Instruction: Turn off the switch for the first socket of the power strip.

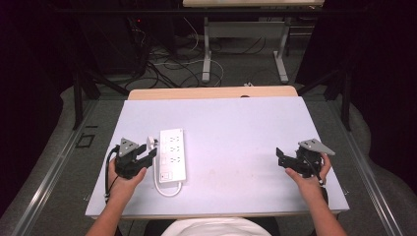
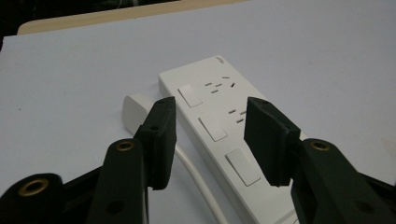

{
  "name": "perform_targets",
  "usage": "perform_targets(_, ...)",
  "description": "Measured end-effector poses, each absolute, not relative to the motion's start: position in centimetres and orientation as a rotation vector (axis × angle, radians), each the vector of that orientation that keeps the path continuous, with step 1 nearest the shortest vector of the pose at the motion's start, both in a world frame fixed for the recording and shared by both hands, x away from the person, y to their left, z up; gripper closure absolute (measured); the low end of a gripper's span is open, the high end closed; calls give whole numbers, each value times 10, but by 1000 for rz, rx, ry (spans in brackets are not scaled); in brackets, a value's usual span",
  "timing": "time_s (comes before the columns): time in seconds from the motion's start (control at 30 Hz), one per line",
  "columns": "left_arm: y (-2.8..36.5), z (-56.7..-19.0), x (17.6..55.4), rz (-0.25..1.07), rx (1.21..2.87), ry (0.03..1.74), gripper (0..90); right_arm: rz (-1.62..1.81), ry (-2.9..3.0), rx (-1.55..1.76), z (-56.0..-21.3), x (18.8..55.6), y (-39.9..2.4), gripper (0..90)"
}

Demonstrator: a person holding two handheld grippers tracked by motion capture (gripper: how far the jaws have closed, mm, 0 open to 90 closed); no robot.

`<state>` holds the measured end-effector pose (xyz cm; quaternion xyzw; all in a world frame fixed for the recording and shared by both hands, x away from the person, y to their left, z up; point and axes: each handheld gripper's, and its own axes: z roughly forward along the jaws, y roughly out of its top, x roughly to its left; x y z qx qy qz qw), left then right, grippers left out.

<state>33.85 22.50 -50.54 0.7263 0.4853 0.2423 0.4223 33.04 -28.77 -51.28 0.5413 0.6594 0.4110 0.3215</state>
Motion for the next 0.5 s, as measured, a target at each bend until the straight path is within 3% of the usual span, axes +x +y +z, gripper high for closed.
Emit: perform_targets(0.5,221,-504,342,557,1831,1205,697,1067,1766,1369,-513,330,-275,113)
